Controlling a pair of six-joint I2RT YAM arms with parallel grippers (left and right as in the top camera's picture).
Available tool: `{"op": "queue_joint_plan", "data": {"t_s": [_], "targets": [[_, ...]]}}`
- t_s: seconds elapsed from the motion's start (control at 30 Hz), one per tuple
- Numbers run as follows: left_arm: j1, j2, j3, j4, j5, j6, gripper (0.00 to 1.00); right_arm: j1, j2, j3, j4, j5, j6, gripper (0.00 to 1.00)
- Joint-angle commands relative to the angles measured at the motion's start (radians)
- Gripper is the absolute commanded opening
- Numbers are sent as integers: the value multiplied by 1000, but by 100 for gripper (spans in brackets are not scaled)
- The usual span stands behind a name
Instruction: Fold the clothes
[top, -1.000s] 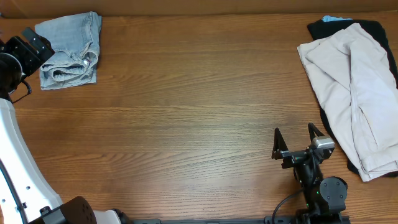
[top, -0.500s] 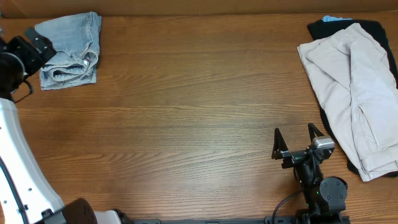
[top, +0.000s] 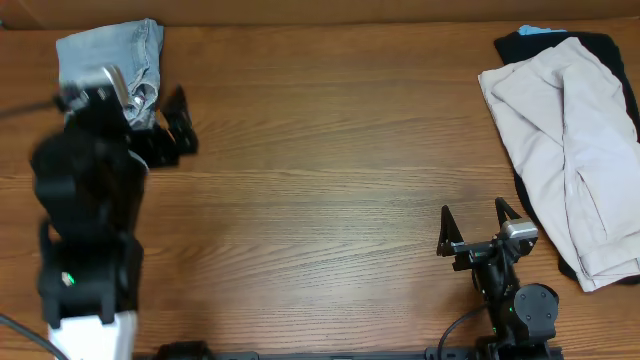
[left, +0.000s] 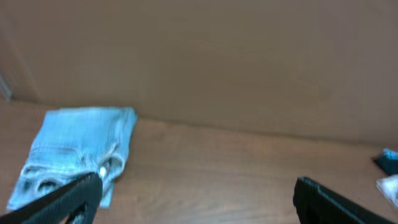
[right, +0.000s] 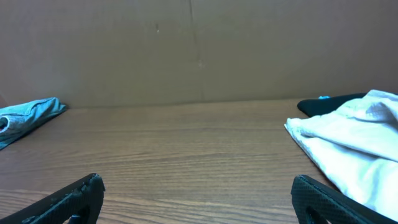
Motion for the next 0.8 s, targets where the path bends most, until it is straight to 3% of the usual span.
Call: {"op": "queue_joint_plan", "data": {"t_s": [0.0, 0.23, 0.4, 0.77], "targets": [[-6, -157, -220, 85, 68, 110, 99, -3, -10, -10, 5, -4, 0, 100], [-6, -542, -622, 247, 51, 110, 100, -3, -10, -10, 5, -4, 0, 100], [-6, -753, -811, 270, 55, 106, 100, -3, -10, -10, 5, -4, 0, 100], [-18, -880, -996, 282, 20, 110, 100, -3, -10, -10, 5, -4, 0, 100]]}}
